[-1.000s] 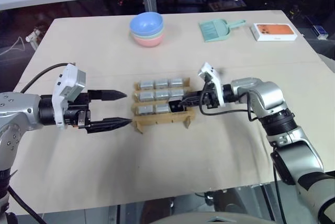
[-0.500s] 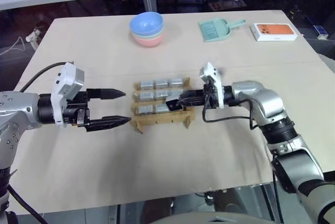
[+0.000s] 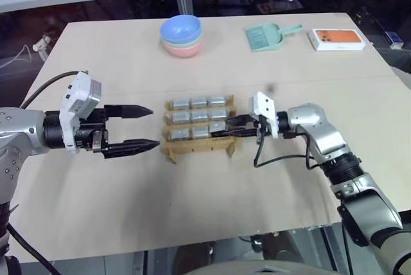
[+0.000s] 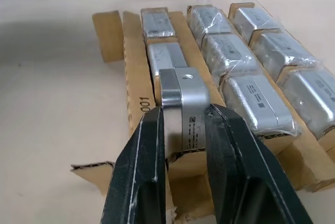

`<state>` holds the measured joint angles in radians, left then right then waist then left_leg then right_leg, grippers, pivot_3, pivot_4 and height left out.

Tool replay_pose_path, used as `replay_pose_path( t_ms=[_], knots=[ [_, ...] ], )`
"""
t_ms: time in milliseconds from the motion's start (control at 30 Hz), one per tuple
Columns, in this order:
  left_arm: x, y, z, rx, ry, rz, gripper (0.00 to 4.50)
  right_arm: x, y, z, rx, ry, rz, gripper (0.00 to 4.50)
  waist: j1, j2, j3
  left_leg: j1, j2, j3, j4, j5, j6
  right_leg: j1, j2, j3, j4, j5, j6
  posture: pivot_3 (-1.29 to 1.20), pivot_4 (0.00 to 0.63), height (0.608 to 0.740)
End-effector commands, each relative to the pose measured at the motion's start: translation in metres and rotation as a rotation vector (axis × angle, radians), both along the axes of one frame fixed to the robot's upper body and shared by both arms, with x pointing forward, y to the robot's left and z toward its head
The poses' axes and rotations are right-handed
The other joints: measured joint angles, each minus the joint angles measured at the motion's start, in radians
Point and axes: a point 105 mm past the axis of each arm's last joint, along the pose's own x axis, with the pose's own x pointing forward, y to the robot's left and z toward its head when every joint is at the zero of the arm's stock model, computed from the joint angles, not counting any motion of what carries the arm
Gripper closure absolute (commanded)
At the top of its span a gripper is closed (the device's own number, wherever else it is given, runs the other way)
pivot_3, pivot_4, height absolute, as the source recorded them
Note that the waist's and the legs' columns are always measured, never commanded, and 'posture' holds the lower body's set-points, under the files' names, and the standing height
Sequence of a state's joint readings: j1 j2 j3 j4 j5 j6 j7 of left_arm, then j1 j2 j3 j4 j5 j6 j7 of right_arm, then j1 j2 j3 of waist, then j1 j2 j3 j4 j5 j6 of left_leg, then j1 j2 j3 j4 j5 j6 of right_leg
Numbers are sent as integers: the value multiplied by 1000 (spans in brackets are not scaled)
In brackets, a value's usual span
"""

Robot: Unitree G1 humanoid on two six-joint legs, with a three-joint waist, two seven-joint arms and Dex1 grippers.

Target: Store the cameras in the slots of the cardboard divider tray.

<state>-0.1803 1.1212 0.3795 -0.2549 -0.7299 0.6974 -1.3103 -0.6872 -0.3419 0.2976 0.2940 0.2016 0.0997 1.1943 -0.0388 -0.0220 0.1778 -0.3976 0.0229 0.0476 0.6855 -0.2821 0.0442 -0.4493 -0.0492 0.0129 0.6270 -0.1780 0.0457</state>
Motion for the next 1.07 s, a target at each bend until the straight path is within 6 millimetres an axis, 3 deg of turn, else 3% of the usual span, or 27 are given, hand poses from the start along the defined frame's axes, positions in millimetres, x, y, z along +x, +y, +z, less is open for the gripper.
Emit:
replay_pose_path(
  t_ms=[33, 100, 133, 167, 200, 300, 400, 500, 567, 633, 733, 900, 1067],
  knots=[
    [-1, -1, 8, 12, -15, -16, 0, 3, -4, -3, 1, -22, -10, 3987, 1, 0, 0, 0, 0, 0, 0, 0, 0, 0, 0, 0, 0, 0, 0, 0, 150, 740],
    [-1, -1, 8, 12, -14, -15, 0, 3, -5, -4, -5, -5, -4, 2960, 1, 0, 0, 0, 0, 0, 0, 0, 0, 0, 0, 0, 0, 0, 0, 0, 150, 740],
    [-1, -1, 8, 12, -14, -14, 0, 2, -5, -1, 10, 10, -1, 2838, 1, 0, 0, 0, 0, 0, 1, 0, 0, 0, 0, 0, 0, 0, 0, 0, 150, 740],
    [-1, -1, 9, 12, -14, -13, 0, 2, -5, 4, 37, 13, -12, 2132, 1, 0, 0, 1, 0, 0, 1, 0, 0, 1, 0, 0, 0, 0, 0, 0, 150, 740],
    [-1, 0, 8, 12, -15, -12, 0, 4, -6, 10, 64, 9, -31, 1994, 1, 0, 0, 1, 0, 0, 1, 0, 0, 1, 0, 0, 1, 0, 0, 0, 150, 740],
    [2, -2, 6, 12, -52, 7, 0, -2, -14, 27, 108, 15, -20, 622, 2, 0, 0, 0, 0, 0, 1, 0, 0, 1, 0, 0, 1, 0, 0, 0, 150, 740],
    [1, -10, 3, -47, -97, 37, 0, -11, -34, 34, 123, 19, -28, 622, 7, 0, 0, 0, 0, -2, 0, 0, 0, 1, -1, 0, 0, 0, 0, 0, 150, 740],
    [-8, -5, -16, -90, -55, 104, 0, -20, -66, 26, 127, 48, -93, 622, 11, 0, 0, 0, 0, -3, 0, 0, 0, 1, -2, 0, -1, 0, 0, 0, 150, 740],
    [-14, 7, -43, -62, -39, 211, 0, -29, -90, 17, 124, 62, -128, 622, 17, 0, 0, 0, 0, -3, 0, 0, 0, 1, -3, 1, -1, 0, 0, 0, 150, 740],
    [-33, 13, -73, -69, 14, 264, 0, -40, -117, 4, 87, 61, -177, 622, 17, 0, 0, 1, 0, -1, -1, -1, 1, 1, -3, 1, -2, 0, 0, 0, 150, 740],
    [-52, 15, -99, -135, 31, 361, 0, -52, -146, -6, 73, 83, -263, 622, 22, 0, 0, 3, 0, 0, -1, -2, 3, 1, -3, 3, -2, -1, -1, 0, 150, 740],
    [-52, 20, -129, -49, -79, 475, 0, -72, -172, -21, 121, 154, -383, 622, 38, -2, -3, 6, 0, 0, 3, -2, 3, 6, -2, 1, -1, -4, -1, 0, 150, 740],
    [-50, 7, -140, -27, -158, 456, 0, -79, -188, -39, 151, 198, -473, 622, 38, -2, -4, 18, 4, -1, 3, -2, 2, 16, -2, 2, -1, -5, -1, 0, 150, 740]
  ],
)
